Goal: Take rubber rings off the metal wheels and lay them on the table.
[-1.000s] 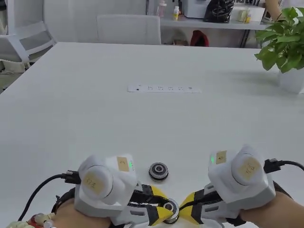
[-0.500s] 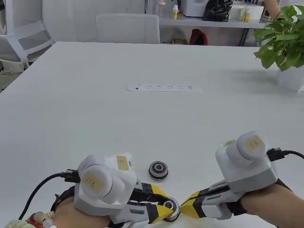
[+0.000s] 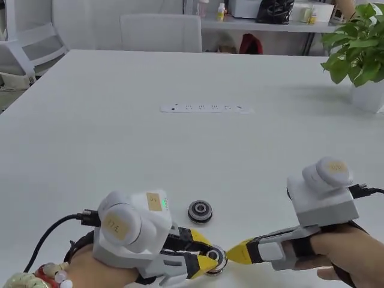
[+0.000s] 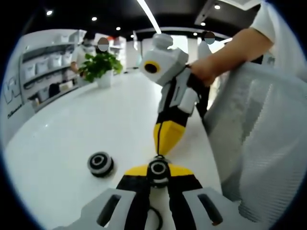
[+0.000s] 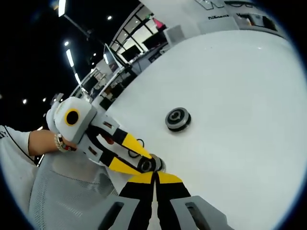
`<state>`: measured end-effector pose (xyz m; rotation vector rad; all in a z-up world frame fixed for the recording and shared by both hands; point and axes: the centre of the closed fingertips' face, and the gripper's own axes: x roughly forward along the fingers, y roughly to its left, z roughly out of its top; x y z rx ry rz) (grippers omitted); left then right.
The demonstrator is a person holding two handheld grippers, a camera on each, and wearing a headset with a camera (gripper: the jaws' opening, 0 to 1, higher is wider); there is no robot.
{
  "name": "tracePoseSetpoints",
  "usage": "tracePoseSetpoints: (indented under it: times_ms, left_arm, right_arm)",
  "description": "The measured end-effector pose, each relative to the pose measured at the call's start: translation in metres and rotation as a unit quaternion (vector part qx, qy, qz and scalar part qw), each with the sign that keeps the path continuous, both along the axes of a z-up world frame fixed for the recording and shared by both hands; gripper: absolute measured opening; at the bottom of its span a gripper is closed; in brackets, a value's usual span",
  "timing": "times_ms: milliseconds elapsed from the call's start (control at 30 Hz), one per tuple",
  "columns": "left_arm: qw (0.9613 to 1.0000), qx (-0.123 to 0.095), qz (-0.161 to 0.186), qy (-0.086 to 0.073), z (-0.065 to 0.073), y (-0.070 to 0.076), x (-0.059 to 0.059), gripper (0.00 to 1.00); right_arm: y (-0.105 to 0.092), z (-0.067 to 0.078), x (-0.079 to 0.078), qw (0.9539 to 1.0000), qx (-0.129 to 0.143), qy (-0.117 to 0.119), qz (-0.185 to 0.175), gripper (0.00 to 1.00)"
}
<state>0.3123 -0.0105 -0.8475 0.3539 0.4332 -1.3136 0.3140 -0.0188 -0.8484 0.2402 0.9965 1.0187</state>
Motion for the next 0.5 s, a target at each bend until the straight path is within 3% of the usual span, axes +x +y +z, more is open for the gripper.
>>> tracePoseSetpoints:
  times_ms: [167, 500]
  left_arm:
    - [1.0, -0.001, -0.003, -0.004, -0.0001, 0.0015, 0.0001, 0.14]
    - [1.0, -0.003, 0.001, -0.003, 0.0, 0.0029, 0.0009, 0.14]
  right_arm:
    - [0.0017, 0.0004, -0.0003, 0.9998, 0.006, 0.013, -0.013, 0.0]
    - [0.0085, 0.0014, -0.003, 1.0, -0.001, 0.002, 0.002, 0.0]
